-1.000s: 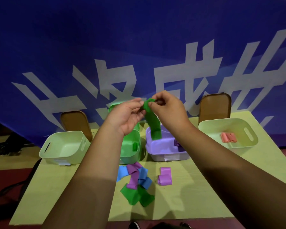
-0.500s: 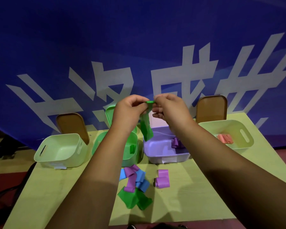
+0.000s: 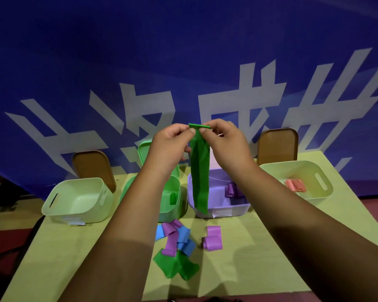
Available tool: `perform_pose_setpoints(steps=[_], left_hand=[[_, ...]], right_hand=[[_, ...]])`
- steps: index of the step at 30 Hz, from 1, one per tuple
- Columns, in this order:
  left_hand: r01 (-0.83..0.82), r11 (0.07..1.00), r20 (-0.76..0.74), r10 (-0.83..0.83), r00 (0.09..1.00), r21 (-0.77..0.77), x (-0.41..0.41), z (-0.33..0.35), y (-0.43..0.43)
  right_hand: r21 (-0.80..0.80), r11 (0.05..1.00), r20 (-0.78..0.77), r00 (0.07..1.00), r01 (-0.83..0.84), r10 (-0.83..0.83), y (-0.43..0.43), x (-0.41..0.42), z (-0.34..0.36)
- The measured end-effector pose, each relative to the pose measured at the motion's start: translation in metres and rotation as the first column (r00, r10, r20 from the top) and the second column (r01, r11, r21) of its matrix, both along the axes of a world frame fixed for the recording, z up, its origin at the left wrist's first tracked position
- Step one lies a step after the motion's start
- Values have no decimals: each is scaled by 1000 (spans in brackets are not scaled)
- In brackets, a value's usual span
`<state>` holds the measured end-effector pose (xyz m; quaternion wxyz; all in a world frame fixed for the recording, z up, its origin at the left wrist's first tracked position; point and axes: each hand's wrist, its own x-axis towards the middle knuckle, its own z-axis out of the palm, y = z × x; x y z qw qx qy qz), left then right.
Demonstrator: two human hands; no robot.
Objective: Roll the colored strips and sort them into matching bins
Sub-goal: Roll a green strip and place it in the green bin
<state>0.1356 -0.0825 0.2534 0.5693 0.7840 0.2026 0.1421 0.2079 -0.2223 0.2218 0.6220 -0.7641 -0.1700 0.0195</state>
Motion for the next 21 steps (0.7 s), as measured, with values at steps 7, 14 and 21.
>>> perform_pose_setpoints(steps=[7,14,21], left_hand=[[14,996,99,-23,995,92,-4,0,5],[107,993,125,-100,987,-49,-5,3,10],[87,988,167,-65,984,-130,-5,-3,12]], right_hand=[[-28,999,42,999,-16,17,-2,5,8],[83,996,-9,999,-36,36,2,3,16],[145,988,-65,995,-60,70,4,4,18]])
